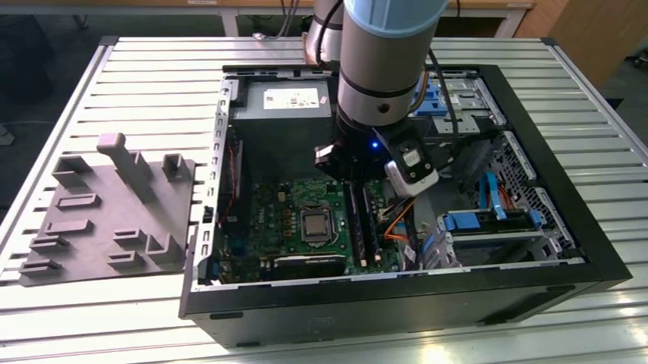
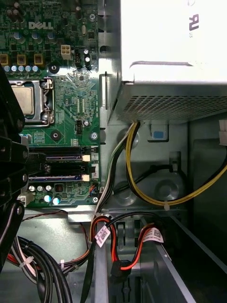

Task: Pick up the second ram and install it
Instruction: 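Press down the second ram until it locks into place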

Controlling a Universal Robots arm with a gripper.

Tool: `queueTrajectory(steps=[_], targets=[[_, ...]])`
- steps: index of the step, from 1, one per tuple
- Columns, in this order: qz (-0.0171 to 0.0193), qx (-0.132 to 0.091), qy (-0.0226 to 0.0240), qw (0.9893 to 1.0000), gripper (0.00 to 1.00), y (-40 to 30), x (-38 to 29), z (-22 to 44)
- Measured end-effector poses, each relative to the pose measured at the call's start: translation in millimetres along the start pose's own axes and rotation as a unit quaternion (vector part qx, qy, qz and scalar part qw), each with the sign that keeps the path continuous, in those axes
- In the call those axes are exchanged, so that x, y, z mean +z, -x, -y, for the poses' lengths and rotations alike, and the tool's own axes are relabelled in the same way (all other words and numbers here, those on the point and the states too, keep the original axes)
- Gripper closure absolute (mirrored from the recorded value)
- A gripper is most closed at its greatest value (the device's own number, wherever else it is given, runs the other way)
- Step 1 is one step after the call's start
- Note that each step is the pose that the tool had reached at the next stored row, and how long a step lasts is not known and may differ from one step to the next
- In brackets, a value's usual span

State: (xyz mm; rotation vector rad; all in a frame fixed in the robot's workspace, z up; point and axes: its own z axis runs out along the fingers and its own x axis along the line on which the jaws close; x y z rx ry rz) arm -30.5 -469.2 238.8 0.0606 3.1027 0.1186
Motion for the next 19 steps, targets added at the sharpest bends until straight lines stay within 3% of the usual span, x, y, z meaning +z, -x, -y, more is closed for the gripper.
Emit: queueTrajectory(steps=[19], targets=[[0.0,0.0,0.0,1.0,0.89,0.2,-0.3,4.0]])
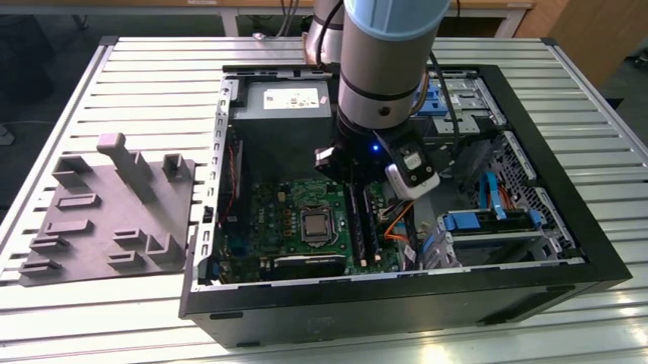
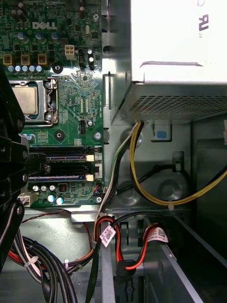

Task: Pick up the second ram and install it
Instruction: 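Press down the second ram until it locks into place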

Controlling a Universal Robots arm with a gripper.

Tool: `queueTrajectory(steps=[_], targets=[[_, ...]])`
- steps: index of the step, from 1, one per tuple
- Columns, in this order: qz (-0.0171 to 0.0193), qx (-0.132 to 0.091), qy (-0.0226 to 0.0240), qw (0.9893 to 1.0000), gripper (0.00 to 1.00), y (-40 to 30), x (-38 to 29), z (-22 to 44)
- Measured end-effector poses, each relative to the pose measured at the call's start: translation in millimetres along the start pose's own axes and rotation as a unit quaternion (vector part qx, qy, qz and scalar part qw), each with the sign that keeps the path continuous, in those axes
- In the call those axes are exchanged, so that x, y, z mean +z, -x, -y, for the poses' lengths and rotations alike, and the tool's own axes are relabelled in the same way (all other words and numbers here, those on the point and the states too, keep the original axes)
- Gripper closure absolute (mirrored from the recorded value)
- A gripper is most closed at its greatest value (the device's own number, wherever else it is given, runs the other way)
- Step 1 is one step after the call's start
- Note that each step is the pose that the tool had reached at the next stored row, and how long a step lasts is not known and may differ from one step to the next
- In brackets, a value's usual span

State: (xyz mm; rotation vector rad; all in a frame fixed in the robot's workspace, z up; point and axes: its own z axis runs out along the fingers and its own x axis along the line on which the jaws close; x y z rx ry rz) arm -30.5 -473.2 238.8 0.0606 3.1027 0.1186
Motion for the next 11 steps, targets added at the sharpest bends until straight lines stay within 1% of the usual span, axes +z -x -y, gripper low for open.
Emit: queueTrajectory(steps=[11], targets=[[0.0,0.0,0.0,1.0,0.89,0.1,-0.2,2.4]])
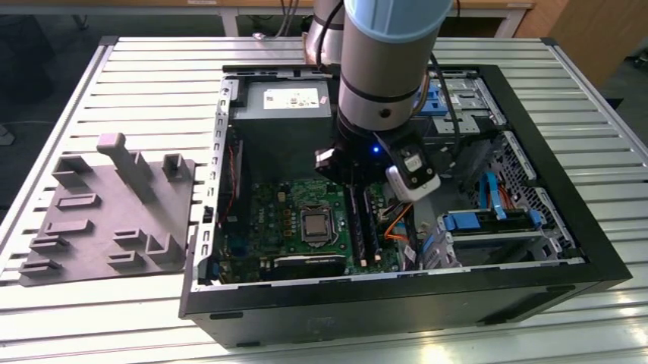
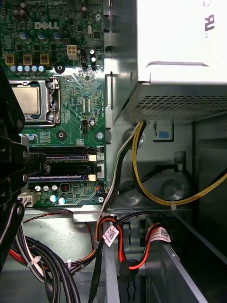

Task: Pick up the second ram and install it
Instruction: 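Press down the second ram until it locks into place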

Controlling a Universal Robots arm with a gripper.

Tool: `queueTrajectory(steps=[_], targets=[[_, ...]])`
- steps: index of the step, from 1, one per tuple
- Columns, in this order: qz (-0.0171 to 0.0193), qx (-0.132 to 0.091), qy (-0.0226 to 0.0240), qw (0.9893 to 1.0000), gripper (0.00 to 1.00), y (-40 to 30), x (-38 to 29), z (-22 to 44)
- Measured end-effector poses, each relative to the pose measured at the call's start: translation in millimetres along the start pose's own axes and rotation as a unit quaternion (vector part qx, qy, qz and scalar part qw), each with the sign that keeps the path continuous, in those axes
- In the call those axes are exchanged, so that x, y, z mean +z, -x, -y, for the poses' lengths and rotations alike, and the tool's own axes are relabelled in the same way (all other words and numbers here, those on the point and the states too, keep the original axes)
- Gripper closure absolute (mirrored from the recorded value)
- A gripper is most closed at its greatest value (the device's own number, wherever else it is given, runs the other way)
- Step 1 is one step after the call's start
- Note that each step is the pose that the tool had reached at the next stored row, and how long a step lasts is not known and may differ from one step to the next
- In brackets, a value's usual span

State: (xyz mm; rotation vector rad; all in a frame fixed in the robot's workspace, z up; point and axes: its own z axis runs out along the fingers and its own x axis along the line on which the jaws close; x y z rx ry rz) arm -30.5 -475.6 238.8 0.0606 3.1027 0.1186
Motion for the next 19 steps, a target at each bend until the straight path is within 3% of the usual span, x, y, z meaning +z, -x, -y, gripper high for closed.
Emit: queueTrajectory(steps=[19], targets=[[0.0,0.0,0.0,1.0,0.89,0.2,-0.4,5.1]])
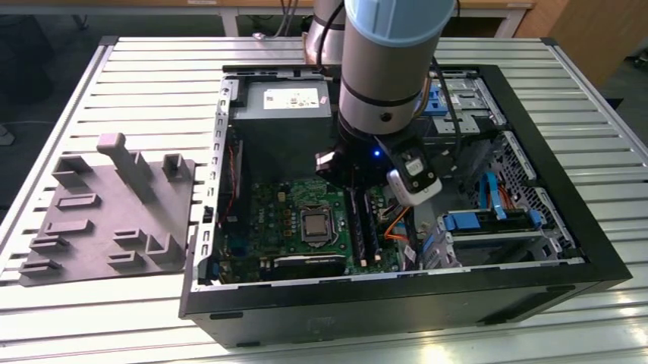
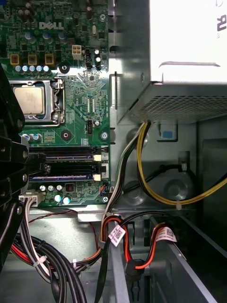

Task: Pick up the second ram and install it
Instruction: 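Press down the second ram until it locks into place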

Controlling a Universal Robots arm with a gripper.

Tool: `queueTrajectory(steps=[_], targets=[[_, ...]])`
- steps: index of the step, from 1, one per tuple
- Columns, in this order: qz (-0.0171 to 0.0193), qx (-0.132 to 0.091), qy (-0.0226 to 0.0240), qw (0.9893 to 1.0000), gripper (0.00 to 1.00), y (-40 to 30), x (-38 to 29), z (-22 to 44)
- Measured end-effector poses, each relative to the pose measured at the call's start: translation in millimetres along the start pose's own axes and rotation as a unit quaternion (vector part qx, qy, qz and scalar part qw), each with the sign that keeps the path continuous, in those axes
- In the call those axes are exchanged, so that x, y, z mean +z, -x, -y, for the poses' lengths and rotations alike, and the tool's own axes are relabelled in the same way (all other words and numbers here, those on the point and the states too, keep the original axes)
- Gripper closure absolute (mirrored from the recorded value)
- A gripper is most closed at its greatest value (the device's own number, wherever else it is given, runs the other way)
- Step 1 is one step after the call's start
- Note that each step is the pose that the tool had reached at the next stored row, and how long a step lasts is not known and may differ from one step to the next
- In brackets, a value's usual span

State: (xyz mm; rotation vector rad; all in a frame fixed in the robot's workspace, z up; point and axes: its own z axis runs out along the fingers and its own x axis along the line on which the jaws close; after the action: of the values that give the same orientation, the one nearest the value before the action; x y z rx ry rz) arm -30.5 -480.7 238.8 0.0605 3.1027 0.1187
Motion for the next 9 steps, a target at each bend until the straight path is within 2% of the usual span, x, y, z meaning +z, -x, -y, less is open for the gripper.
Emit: queueTrajectory(steps=[9], targets=[[0.0,0.0,0.0,1.0,0.89,0.1,-0.2,2.4]])
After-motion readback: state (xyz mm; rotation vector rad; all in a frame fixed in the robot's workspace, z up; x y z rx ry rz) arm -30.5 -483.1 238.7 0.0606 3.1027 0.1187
